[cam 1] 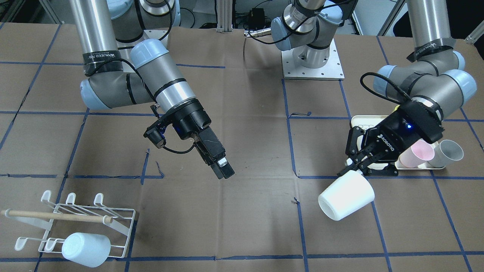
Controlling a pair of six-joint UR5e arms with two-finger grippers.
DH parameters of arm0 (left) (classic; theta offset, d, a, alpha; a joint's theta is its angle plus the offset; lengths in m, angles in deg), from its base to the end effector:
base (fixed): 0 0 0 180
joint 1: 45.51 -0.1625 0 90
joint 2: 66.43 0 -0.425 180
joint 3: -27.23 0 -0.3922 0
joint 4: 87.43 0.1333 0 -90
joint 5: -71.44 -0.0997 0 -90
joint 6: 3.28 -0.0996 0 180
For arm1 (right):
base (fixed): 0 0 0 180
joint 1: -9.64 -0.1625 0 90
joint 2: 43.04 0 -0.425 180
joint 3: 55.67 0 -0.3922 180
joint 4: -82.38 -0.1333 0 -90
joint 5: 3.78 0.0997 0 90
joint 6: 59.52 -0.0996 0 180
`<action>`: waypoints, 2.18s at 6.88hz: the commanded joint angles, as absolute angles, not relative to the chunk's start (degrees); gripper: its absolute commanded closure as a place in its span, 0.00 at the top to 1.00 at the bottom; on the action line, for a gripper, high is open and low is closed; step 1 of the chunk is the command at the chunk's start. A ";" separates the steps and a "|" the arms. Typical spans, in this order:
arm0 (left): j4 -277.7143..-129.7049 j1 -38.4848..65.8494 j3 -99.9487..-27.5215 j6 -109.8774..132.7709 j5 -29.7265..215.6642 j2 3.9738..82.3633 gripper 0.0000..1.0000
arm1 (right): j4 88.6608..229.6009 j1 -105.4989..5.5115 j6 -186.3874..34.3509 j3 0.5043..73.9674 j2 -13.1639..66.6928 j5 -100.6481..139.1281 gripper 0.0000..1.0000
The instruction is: Transfer IKEA cup to right arm and place on rack
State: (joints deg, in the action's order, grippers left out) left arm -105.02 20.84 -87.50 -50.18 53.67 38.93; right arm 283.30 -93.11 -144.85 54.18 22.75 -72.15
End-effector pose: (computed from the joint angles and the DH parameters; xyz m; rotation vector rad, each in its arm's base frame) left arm -0.0031 -0.5616 0.3474 -0.8283 -1.8992 1.3337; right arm 0.2939 -0.5286 0.3327 0.9671 1.7373 -0.5691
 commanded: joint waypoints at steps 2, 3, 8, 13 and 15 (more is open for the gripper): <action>-94.39 25.74 -96.34 -43.24 51.58 33.87 0.01 | 288.49 -92.76 -147.56 57.18 22.79 -72.25 1.00; -92.29 29.94 -96.25 -38.92 44.18 32.73 0.01 | 288.31 -92.67 -147.84 57.09 22.79 -72.25 1.00; -90.15 35.69 -93.53 -30.80 39.62 33.59 0.01 | 288.14 -92.67 -152.47 56.66 22.87 -72.07 1.00; -90.24 37.46 -93.44 -30.71 39.44 33.68 0.01 | 288.14 -94.69 -154.26 53.84 22.17 -72.07 0.99; -90.33 37.46 -93.53 -30.71 39.36 33.68 0.03 | 288.05 -95.30 -155.31 53.75 22.17 -72.07 0.99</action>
State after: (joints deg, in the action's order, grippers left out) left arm -90.26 37.45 -93.50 -30.71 39.42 33.68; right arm 288.08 -94.83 -154.53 53.82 22.21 -72.07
